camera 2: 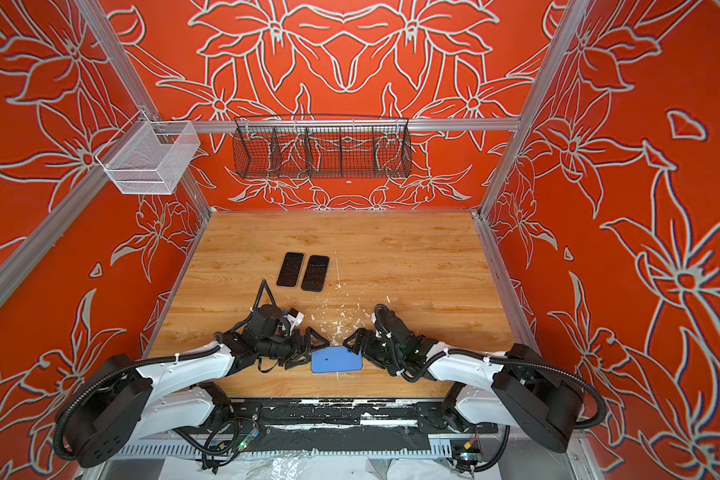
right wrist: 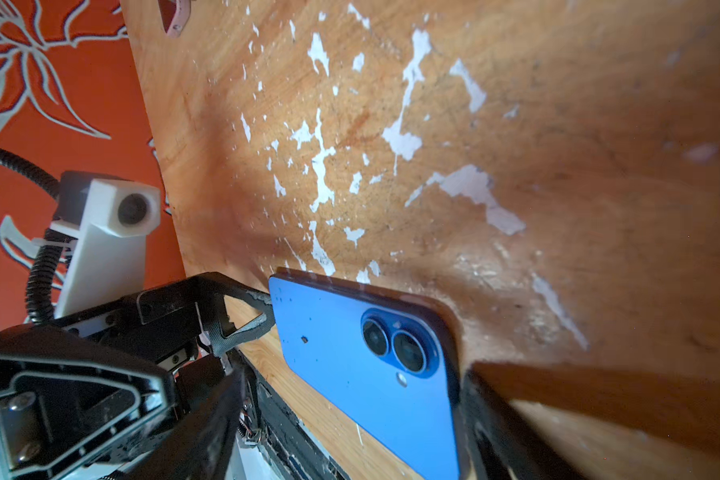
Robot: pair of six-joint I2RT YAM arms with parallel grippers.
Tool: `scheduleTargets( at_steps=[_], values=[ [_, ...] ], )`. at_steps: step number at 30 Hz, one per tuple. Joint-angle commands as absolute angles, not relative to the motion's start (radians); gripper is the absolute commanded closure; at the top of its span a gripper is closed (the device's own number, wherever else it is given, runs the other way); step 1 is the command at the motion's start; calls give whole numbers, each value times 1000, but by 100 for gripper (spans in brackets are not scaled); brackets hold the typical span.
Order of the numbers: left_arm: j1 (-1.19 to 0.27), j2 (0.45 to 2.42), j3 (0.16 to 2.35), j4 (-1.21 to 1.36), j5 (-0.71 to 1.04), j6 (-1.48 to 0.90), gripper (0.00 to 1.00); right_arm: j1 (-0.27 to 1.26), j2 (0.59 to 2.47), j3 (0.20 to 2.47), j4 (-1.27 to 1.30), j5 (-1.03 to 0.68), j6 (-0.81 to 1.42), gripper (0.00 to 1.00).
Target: Put the phone into the phone case
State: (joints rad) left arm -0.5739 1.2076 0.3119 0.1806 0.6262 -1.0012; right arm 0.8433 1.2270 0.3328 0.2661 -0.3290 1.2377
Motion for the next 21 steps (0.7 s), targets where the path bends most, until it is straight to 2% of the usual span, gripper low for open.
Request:
scheduleTargets(
  at_steps=[1, 8, 21],
  values=[
    [-588, 1255, 275, 219, 626, -1014, 1, 864, 1223, 335, 349, -386, 1250, 18],
    [-588, 1260, 267, 226, 618, -1014, 1, 864, 1174, 382, 365, -485, 1172, 21],
    [-586, 1251, 264, 228, 586, -1026, 0, 864, 1010, 345, 295, -518, 1110, 26]
  ],
)
